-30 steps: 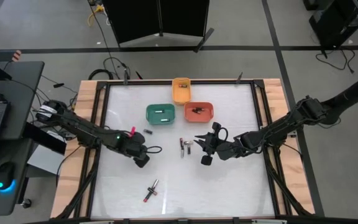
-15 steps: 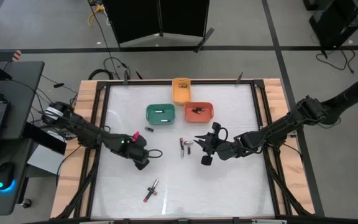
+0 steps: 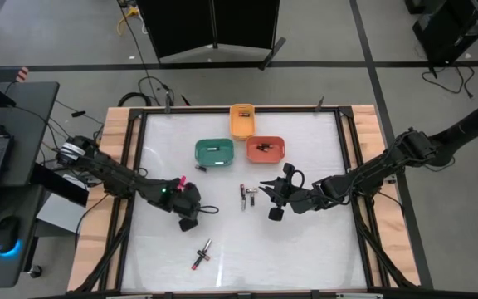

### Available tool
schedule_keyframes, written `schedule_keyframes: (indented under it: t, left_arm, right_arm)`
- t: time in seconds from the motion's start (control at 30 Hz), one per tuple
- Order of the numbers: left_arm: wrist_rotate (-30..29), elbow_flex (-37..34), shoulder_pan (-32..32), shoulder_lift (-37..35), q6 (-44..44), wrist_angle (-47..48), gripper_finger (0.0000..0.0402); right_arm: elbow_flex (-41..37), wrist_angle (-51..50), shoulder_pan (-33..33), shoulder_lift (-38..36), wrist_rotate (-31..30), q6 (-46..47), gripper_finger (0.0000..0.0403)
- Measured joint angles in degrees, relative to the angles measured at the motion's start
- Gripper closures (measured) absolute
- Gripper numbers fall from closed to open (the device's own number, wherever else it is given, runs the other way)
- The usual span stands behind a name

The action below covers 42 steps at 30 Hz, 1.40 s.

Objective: Sort batteries
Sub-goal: Put the red battery into the yellow bin

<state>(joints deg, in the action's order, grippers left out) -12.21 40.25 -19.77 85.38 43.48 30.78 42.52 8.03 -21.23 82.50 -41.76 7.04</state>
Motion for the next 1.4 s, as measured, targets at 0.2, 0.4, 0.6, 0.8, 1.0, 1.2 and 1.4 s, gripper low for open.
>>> schedule_keyframes:
  t: [0.2,0.4,0.6,0.8,1.0,1.2,1.4]
  left_arm:
    - [-3.6,3.2,2.0,-0.2,-5.9,2.1,0.0357]
    - [-7.9,12.2,4.8,-0.2,-13.3,8.1,0.0357]
    - [-9.4,20.6,12.5,-0.3,-23.1,10.2,0.0357]
    - [-5.6,24.9,24.8,-0.3,-33.2,8.0,0.0357]
    - [-0.9,29.6,36.4,2.1,-42.9,4.3,0.0357]
    - [4.8,38.4,43.1,10.9,-50.1,1.6,0.0357]
    - [10.1,48.5,45.7,22.4,-54.1,3.7,0.0357]
  right_arm:
    - [0.0,0.5,0.1,0.0,0.0,0.0,0.033]
    - [0.0,0.9,0.1,0.0,0.0,0.2,0.0336]
    - [0.0,0.9,0.0,0.0,0.0,0.3,0.0342]
    - [0.0,0.9,0.0,0.0,0.0,0.3,0.0347]
    - [0.0,0.9,0.0,0.0,-0.1,0.3,0.0347]
    - [0.0,0.9,0.0,0.0,-0.1,0.0,0.0349]
    - [0.0,-1.1,-1.5,0.0,-0.7,0.4,0.0355]
